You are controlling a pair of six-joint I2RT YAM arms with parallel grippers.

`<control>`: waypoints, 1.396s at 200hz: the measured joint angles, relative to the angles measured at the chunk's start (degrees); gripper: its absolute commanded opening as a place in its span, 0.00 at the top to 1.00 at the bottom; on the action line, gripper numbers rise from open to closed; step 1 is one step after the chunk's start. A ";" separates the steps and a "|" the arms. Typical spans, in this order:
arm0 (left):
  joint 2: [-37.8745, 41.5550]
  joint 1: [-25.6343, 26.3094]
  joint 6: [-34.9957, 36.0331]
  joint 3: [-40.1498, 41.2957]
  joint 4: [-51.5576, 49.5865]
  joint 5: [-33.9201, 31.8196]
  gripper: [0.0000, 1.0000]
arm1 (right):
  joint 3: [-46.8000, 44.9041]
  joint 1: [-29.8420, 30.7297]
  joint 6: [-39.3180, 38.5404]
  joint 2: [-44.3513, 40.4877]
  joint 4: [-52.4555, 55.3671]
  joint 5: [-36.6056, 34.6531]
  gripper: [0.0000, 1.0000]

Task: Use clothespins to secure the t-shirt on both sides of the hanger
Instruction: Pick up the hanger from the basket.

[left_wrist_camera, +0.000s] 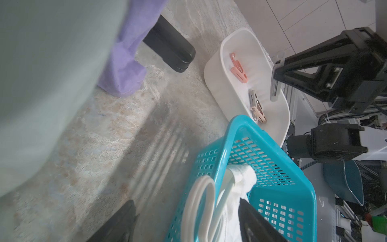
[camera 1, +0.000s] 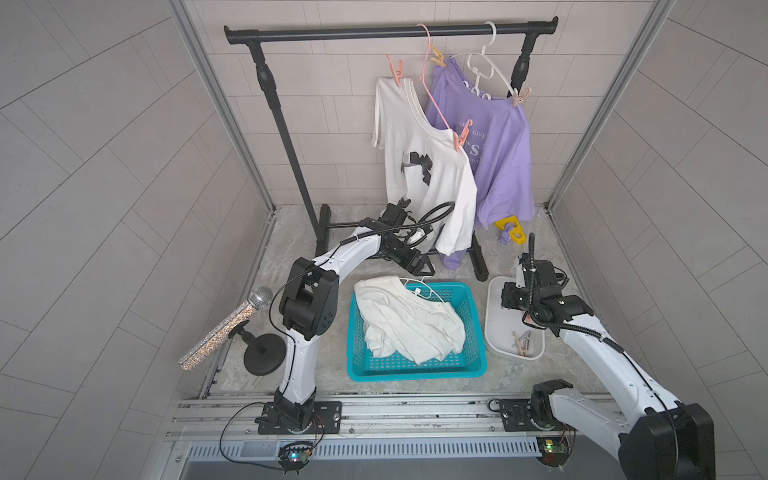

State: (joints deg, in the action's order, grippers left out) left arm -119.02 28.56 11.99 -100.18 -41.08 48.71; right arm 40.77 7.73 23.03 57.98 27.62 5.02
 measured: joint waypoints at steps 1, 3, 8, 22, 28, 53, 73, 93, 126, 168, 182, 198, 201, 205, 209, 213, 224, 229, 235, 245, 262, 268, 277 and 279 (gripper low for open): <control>-0.07 0.00 0.00 -0.04 -0.02 0.09 0.23 | 0.00 0.00 0.00 0.00 0.00 -0.02 1.00; -0.22 0.00 0.11 -0.17 -0.07 0.20 0.23 | 0.00 0.00 -0.02 0.00 0.02 -0.02 1.00; -0.66 0.09 0.17 -0.57 -0.33 0.55 0.24 | 0.00 0.00 -0.07 -0.02 0.07 -0.09 1.00; -2.08 0.22 0.68 -2.03 -1.29 1.46 0.25 | 0.00 0.00 -0.13 -0.02 0.07 -0.15 1.00; -2.64 0.24 0.85 -2.64 -1.64 1.81 0.26 | 0.00 0.00 -0.15 -0.02 0.09 -0.17 1.00; -4.76 0.26 1.68 -4.85 -3.54 3.23 0.30 | 0.00 0.00 -0.15 -0.02 0.17 -0.33 1.00; -5.60 0.33 2.05 -5.64 -4.48 4.61 0.35 | 0.00 -0.02 -0.15 -0.02 0.35 -0.37 1.00; -5.92 0.46 2.05 -5.66 -5.22 5.68 0.42 | 0.00 -0.02 -0.15 -0.04 0.57 -0.37 1.00; -6.38 0.50 2.01 -5.66 -6.01 7.41 0.50 | 0.00 -0.02 -0.15 -0.04 0.74 -0.42 1.00; -6.97 0.50 1.44 -6.32 -6.19 9.46 0.61 | 0.00 -0.04 -0.17 -0.04 0.94 -0.44 1.00; -6.97 0.50 1.22 -6.34 -6.19 10.08 0.65 | 0.00 -0.13 -0.17 -0.04 0.98 -0.52 1.00; -6.99 0.50 1.14 -6.34 -6.14 10.45 0.71 | 0.00 -0.15 -0.20 -0.04 0.98 -0.57 1.00; -6.99 0.50 0.94 -6.34 -6.16 10.47 0.72 | 0.00 -0.17 -0.20 -0.04 1.01 -0.57 1.00; -6.99 0.50 1.07 -6.34 -6.12 10.51 0.73 | 0.00 -0.17 -0.22 -0.04 1.01 -0.57 1.00; -6.99 0.50 0.76 -6.34 -6.16 10.60 0.74 | 0.00 -0.17 -0.22 -0.04 1.01 -0.57 1.00; -6.99 0.50 1.01 -6.34 -6.12 10.67 0.75 | 0.00 -0.17 -0.24 -0.04 1.03 -0.57 1.00; -6.97 0.50 0.74 -6.34 -6.16 10.86 0.77 | 0.00 -0.17 -0.28 -0.04 1.05 -0.57 1.00; -6.97 0.50 0.61 -6.34 -6.16 10.99 0.77 | 0.00 -0.17 -0.31 -0.04 1.07 -0.57 1.00; -6.99 0.50 0.52 -6.34 -6.16 11.23 0.79 | 0.00 -0.17 -0.31 -0.04 1.09 -0.57 1.00; -6.99 0.50 0.48 -6.34 -6.16 11.58 0.82 | 0.00 -0.17 -0.31 -0.04 1.11 -0.57 1.00; -6.97 0.50 0.02 -6.34 -6.21 12.13 0.87 | 0.00 -0.17 -0.28 -0.04 1.11 -0.57 1.00; -6.97 0.50 0.02 -6.34 -6.19 12.24 0.87 | 0.00 -0.17 -0.28 -0.04 1.11 -0.55 1.00; -6.97 0.50 0.00 -6.34 -6.23 12.50 0.89 | 0.00 -0.20 -0.26 -0.09 1.09 -0.55 1.00; -6.97 0.50 0.00 -6.34 -6.23 12.55 0.89 | 0.00 -0.20 -0.26 -0.11 1.09 -0.52 1.00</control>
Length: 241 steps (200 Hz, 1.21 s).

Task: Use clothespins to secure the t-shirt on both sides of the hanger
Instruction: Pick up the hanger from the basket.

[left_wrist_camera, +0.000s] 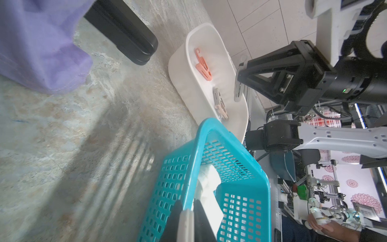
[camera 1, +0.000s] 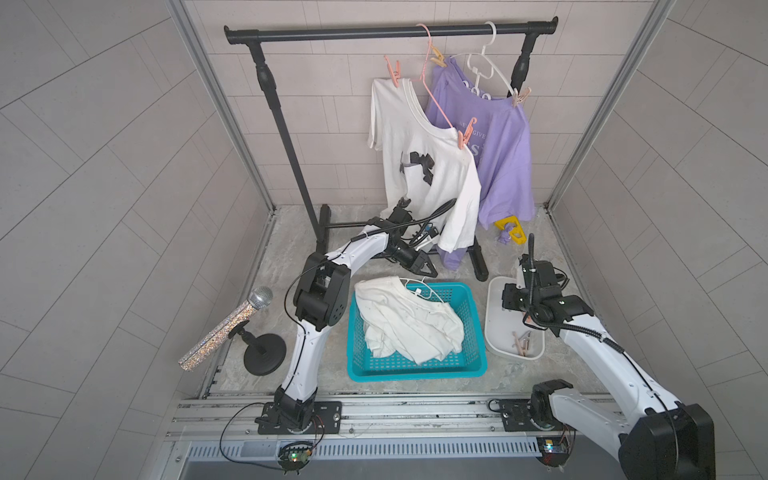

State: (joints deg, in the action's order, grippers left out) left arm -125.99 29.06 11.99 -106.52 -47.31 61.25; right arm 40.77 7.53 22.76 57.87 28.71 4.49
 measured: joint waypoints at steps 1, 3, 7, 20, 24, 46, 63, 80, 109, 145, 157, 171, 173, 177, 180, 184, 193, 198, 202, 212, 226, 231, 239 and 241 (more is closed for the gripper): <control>0.00 0.00 -0.02 0.00 0.00 0.02 0.89 | 0.00 0.00 0.00 -0.02 0.00 0.00 1.00; 0.00 0.00 -0.11 0.00 0.00 0.04 0.89 | 0.00 0.00 0.02 -0.07 0.00 0.02 1.00; 0.00 0.00 -0.07 0.00 0.02 0.09 0.90 | 0.00 0.00 0.02 -0.15 0.00 0.07 1.00; 0.00 0.00 -0.15 0.00 0.00 0.24 0.91 | 0.00 -0.04 0.09 -0.70 -0.28 0.63 1.00; 0.00 0.00 -0.15 0.00 0.00 0.26 0.92 | 0.00 -0.04 0.09 -0.96 -0.42 0.85 1.00; 0.66 0.00 -0.17 0.55 0.42 0.26 0.95 | 0.00 -0.04 0.20 -3.15 -1.79 2.45 1.00; 2.29 0.00 -0.42 1.90 0.74 0.24 0.98 | 0.00 -0.04 0.35 -5.11 -3.21 4.26 1.00; 3.91 0.00 -0.57 2.60 1.14 0.26 1.00 | -0.39 -0.04 0.61 -6.75 -5.40 6.58 1.00; 6.75 0.00 -0.81 3.13 1.68 0.52 1.00 | -1.88 0.31 1.27 -8.96 -8.59 10.43 1.00; 9.79 0.00 -1.16 3.96 2.01 1.49 1.00 | -2.97 2.34 1.31 -11.58 -11.69 14.67 1.00; 10.73 0.00 -1.27 4.33 2.01 1.77 1.00 | -3.08 3.15 1.33 -12.50 -12.90 15.67 1.00; 11.98 0.00 -1.51 4.79 2.03 1.90 1.00 | -3.21 3.78 1.44 -13.27 -14.56 17.00 1.00; 12.17 0.00 -1.51 4.87 2.05 1.92 1.00 | -3.21 3.85 1.46 -13.31 -14.82 17.29 1.00; 12.59 0.00 -1.57 5.01 2.05 1.99 1.00 | -3.21 3.98 1.49 -13.44 -15.28 17.79 1.00; 12.83 0.00 -1.66 5.09 2.05 2.03 1.00 | -3.21 4.09 1.51 -13.51 -15.63 18.16 1.00; 13.27 0.00 -1.68 5.22 2.08 2.12 1.00 | -3.23 4.11 1.55 -13.57 -16.11 18.69 1.00; 14.19 0.00 -1.84 5.44 2.05 2.27 1.00 | -3.30 4.31 1.66 -13.68 -17.29 19.82 1.00; 14.75 0.00 -1.90 5.55 2.05 2.45 1.00 | -3.34 4.42 1.73 -13.75 -17.92 20.52 1.00; 15.15 0.00 -1.95 5.62 2.03 2.62 1.00 | -3.39 4.46 1.73 -13.81 -18.47 21.00 1.00; 16.15 -0.07 -2.14 5.62 2.08 3.08 1.00 | -3.65 4.68 1.90 -14.12 -19.74 22.25 1.00; 17.57 -0.28 -2.60 5.62 2.10 3.85 1.00 | -4.07 5.07 2.25 -14.82 -21.75 23.69 1.00; 18.08 -0.44 -2.86 5.64 2.19 4.15 1.00 | -4.20 5.25 2.34 -15.13 -22.29 24.11 1.00; 18.82 -0.61 -3.34 5.73 2.49 4.61 1.00 | -4.42 5.53 2.56 -15.56 -23.37 24.87 1.00; 18.99 -0.66 -3.45 5.73 2.62 4.74 1.00 | -4.48 5.62 2.56 -15.65 -23.54 25.05 1.00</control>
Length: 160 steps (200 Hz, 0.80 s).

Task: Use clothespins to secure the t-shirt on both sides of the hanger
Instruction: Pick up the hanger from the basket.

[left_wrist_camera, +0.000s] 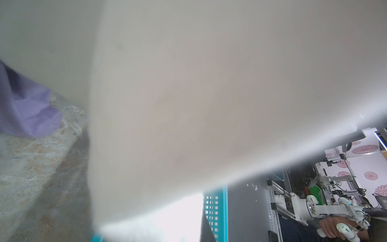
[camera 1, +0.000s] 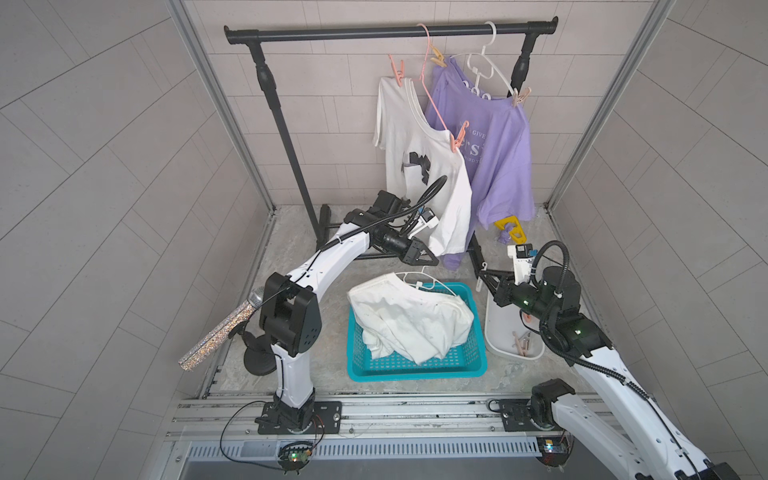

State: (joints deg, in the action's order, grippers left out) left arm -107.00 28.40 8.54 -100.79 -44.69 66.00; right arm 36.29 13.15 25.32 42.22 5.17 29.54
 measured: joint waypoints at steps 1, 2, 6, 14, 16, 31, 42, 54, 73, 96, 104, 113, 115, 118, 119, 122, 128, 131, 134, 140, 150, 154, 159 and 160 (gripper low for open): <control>0.17 -0.02 -0.09 0.02 0.07 0.09 1.00 | 0.00 0.02 0.02 -0.02 -0.13 0.09 1.00; 0.24 -0.04 -0.17 0.04 0.11 0.15 1.00 | -0.02 0.09 0.09 -0.11 -0.33 0.24 1.00; 0.57 -0.07 -0.42 0.13 0.35 0.39 1.00 | -0.07 0.26 0.13 -0.24 -0.76 0.57 1.00; 1.38 -0.24 -1.20 0.42 1.01 0.90 1.00 | -0.07 0.61 0.20 -0.42 -1.57 1.29 1.00; 1.51 -0.28 -1.29 0.50 1.18 0.98 1.00 | -0.07 0.72 0.22 -0.46 -1.84 1.46 1.00; 2.86 -0.79 -2.84 1.62 2.95 1.88 1.00 | -0.09 1.40 0.22 -0.55 -3.39 2.84 1.00; 3.74 -1.31 -4.31 2.82 4.74 2.49 1.00 | -0.11 1.86 0.24 -0.57 -4.66 3.69 1.00; 4.63 -2.01 -6.34 4.70 7.28 3.43 1.00 | -0.11 2.29 0.24 -0.55 -5.84 4.46 1.00; 5.57 -3.37 -10.38 7.93 12.33 4.70 1.00 | -0.13 2.86 0.24 -0.24 -8.24 5.77 1.00; 6.58 -4.72 -16.70 12.44 20.13 5.97 1.00 | -0.90 3.37 0.44 0.85 -11.82 7.41 1.00; 6.86 -5.18 -19.28 13.84 23.28 6.38 1.00 | -1.44 3.54 0.46 1.36 -12.76 8.02 1.00; 7.23 -5.68 -22.69 15.45 27.65 6.91 1.00 | -2.01 3.69 0.57 1.95 -13.94 8.68 1.00; 7.32 -5.79 -23.74 15.80 28.79 7.15 1.00 | -2.10 3.72 0.55 2.12 -14.08 8.83 1.00; 7.43 -5.95 -25.05 16.41 30.45 7.34 1.00 | -2.21 3.74 0.59 2.32 -14.29 9.03 1.00; 7.48 -5.97 -25.29 16.55 30.84 7.32 1.00 | -2.25 3.74 0.59 2.40 -14.40 9.09 1.00; 7.63 -6.12 -27.08 17.16 32.98 7.65 1.00 | -2.34 3.74 0.59 2.62 -14.60 9.22 1.00; 7.85 -6.40 -29.73 18.18 36.50 7.98 1.00 | -2.51 3.74 0.61 2.99 -15.10 9.53 1.00; 7.93 -6.58 -32.26 18.97 39.34 8.35 1.00 | -2.58 3.76 0.61 3.21 -15.28 9.70 1.00; 8.07 -6.69 -33.55 19.47 41.40 8.39 1.00 | -2.60 3.78 0.61 3.37 -15.37 9.84 1.00; 8.13 -6.95 -37.94 20.74 46.88 8.85 1.00 | -2.64 3.82 0.61 3.65 -15.67 10.08 1.00; 8.02 -7.28 -46.27 22.45 56.78 9.73 1.00 | -2.64 3.85 0.59 3.96 -16.20 10.29 1.00; 7.91 -7.43 -49.05 22.91 60.46 9.86 1.00 | -2.64 3.85 0.59 4.02 -16.55 10.34 1.00; 7.41 -7.56 -53.81 23.34 66.16 10.36 1.00 | -2.64 3.85 0.59 4.02 -16.85 10.36 1.00; 7.37 -7.58 -54.36 23.37 66.79 10.43 1.00 | -2.64 3.85 0.59 4.02 -16.98 10.38 1.00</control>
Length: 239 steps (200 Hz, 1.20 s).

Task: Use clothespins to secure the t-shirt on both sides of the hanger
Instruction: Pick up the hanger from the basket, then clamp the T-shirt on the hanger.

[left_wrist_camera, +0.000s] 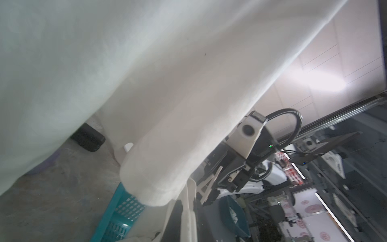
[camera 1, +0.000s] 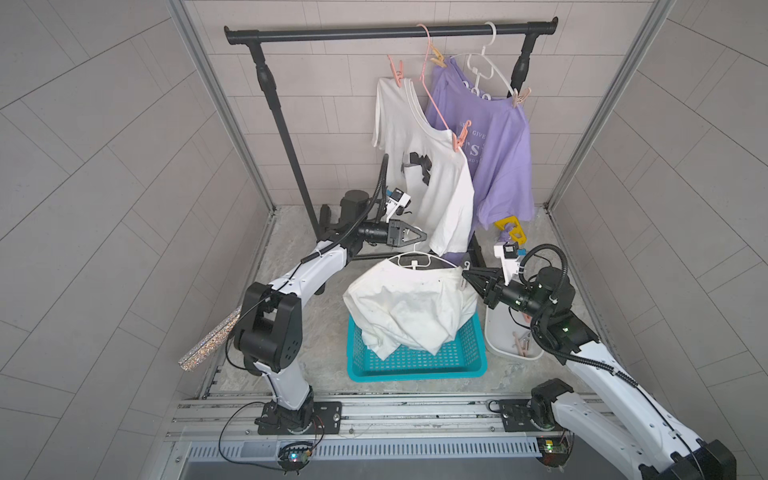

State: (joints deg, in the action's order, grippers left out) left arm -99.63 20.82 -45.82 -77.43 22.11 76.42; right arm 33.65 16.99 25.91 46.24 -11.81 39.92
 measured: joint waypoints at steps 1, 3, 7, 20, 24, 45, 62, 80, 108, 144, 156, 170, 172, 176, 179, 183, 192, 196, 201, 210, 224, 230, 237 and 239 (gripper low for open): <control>-0.07 0.00 -0.55 0.00 0.74 0.07 1.00 | 0.02 0.00 0.00 0.00 -0.02 0.00 1.00; -0.42 -0.09 -2.86 0.02 3.30 0.35 1.00 | 0.02 0.00 0.00 0.00 -0.11 -0.02 1.00; -0.98 -0.20 -6.12 0.00 7.69 0.61 1.00 | 0.02 -0.02 0.00 0.00 -0.42 -0.02 1.00; -3.63 -0.42 -18.21 -0.52 22.62 1.66 1.00 | 0.09 -0.02 -0.02 0.00 -1.05 -0.07 1.00; -4.59 -0.48 -21.35 -0.92 26.38 2.36 1.00 | 0.13 -0.02 -0.07 0.00 -1.22 -0.07 1.00; -7.54 -0.92 -31.87 -1.29 38.23 3.56 1.00 | 0.24 0.00 -0.39 0.00 -1.46 -0.07 1.00; -8.15 -1.46 -36.00 -1.29 42.69 4.04 1.00 | 0.98 0.00 -0.59 0.28 -1.14 -0.09 1.00; -8.15 -2.03 -38.51 -1.29 46.16 4.37 1.00 | 2.45 0.00 -0.76 0.35 -1.01 -0.09 1.00; -8.11 -2.84 -40.15 -1.20 48.63 4.31 1.00 | 4.92 0.00 -1.31 0.42 -0.83 -0.11 1.00; -7.93 -4.37 -40.72 -0.85 49.33 4.07 1.00 | 6.71 0.00 -1.46 1.49 -1.03 0.17 1.00; -7.93 -4.83 -40.70 -0.61 49.22 3.89 1.00 | 6.75 0.00 -1.40 1.84 -1.20 0.33 1.00; -7.78 -5.22 -39.56 -0.22 48.37 3.58 1.00 | 6.75 0.00 -1.25 2.16 -1.22 0.35 1.00; -7.69 -5.29 -39.30 -0.11 47.93 3.50 1.00 | 6.75 0.00 -1.25 2.19 -1.22 0.35 1.00; -7.52 -5.38 -38.49 0.11 47.08 3.32 1.00 | 6.75 0.00 -1.25 2.21 -1.22 0.35 1.00; -7.26 -5.44 -37.81 0.33 46.21 3.15 1.00 | 6.75 0.00 -1.25 2.21 -1.22 0.37 1.00; -6.91 -5.51 -36.65 0.68 44.85 2.91 1.00 | 6.75 0.00 -1.25 2.21 -1.22 0.37 1.00; -5.44 -5.77 -31.65 1.64 39.36 2.19 1.00 | 6.75 0.00 -1.25 2.19 -1.25 0.37 1.00; -4.55 -5.86 -28.41 1.95 35.56 1.62 1.00 | 6.75 0.00 -1.25 2.19 -1.25 0.37 1.00; -3.34 -5.88 -24.57 1.99 29.44 1.01 1.00 | 6.75 0.00 -1.25 2.19 -1.25 0.37 1.00; -0.76 -5.90 -13.57 1.46 16.39 -1.29 1.00 | 6.75 0.00 -1.25 2.19 -1.22 0.35 1.00; 2.05 -5.73 0.37 -1.55 -1.81 -4.22 1.00 | 6.75 0.00 -1.27 2.19 -1.22 0.35 1.00; 2.80 -5.62 4.39 -2.60 -6.03 -4.70 1.00 | 6.75 0.00 -1.27 2.19 -1.22 0.35 1.00; 3.54 -5.55 7.82 -3.41 -9.75 -5.09 1.00 | 6.75 -0.02 -1.27 2.19 -1.22 0.35 1.00; 3.72 -5.55 8.79 -3.61 -10.75 -5.20 1.00 | 6.75 0.00 -1.27 2.19 -1.25 0.35 1.00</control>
State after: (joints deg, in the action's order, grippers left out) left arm -95.92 15.27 -37.04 -81.03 11.35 71.22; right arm 40.40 16.99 24.64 48.42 -13.06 40.27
